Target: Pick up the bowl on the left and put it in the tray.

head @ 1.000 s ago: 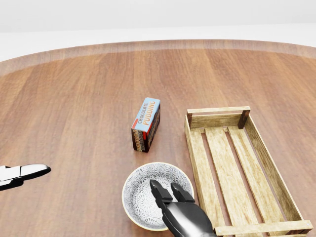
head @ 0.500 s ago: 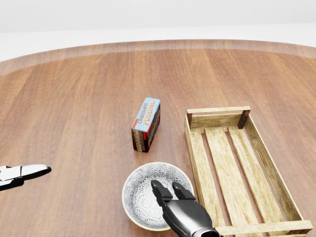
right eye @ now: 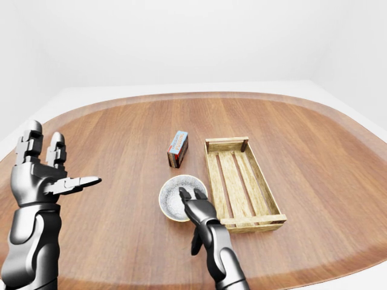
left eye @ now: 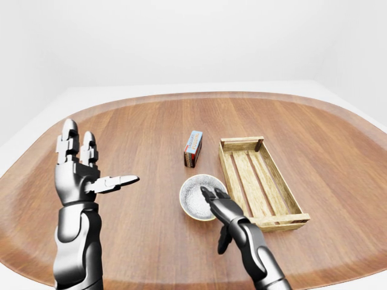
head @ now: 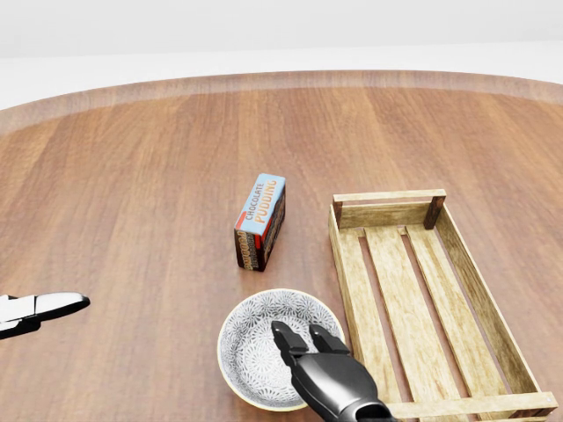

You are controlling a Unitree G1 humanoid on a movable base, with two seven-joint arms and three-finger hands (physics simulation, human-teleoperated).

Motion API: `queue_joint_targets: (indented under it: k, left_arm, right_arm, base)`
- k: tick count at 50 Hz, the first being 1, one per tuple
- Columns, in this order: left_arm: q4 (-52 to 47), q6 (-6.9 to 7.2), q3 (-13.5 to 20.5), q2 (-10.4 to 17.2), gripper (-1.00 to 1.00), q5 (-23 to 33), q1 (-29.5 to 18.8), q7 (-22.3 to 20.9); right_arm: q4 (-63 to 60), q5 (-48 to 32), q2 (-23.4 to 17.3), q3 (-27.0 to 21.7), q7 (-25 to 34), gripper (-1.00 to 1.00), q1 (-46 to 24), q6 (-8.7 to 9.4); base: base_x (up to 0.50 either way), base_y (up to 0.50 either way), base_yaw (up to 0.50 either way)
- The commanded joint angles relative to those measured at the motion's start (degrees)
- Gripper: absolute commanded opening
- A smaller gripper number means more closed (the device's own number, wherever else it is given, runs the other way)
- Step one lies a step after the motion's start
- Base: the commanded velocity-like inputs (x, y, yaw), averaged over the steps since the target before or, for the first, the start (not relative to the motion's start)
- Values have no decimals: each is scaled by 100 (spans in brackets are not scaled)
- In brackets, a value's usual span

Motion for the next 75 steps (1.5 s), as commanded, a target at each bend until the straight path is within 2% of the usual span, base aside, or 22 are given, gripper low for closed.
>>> queue_joint_targets:
  k: [1,75]
  left_arm:
    - [-9,0,0,-3,100,-1,-1,0]
    - [-8,0,2,-5,100,-11,0,3]
  right_arm:
    - [84,-119,60,20,51,100,-83,0]
    - [1331,-66,239,-56,-212,100,-717,0]
  base:
    - [0,0,0]
    - [0,0,0]
